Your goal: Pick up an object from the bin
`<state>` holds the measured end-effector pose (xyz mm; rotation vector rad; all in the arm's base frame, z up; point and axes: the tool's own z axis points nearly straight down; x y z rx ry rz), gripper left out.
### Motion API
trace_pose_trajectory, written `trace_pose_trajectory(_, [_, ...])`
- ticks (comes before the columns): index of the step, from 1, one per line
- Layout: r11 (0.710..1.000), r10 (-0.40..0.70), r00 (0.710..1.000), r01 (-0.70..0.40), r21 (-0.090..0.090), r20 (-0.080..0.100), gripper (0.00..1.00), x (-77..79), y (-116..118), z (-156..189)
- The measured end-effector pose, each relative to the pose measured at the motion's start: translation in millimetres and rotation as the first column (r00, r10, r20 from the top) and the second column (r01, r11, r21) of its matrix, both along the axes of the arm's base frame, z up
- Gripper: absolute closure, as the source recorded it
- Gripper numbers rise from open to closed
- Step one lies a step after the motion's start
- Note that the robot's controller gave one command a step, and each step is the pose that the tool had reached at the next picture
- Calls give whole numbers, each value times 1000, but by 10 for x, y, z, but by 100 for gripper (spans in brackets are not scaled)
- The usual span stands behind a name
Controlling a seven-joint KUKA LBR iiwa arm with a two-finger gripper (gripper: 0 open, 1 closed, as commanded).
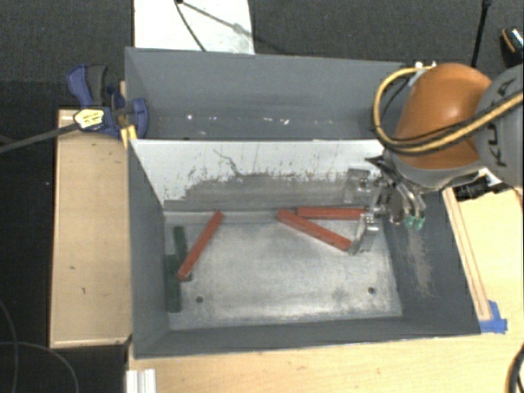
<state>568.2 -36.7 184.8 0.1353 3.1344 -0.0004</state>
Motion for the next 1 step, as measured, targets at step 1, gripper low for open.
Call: trace_pose_trajectory(1, [996, -86, 996, 86, 1, -7, 0, 242, -8, -1161])
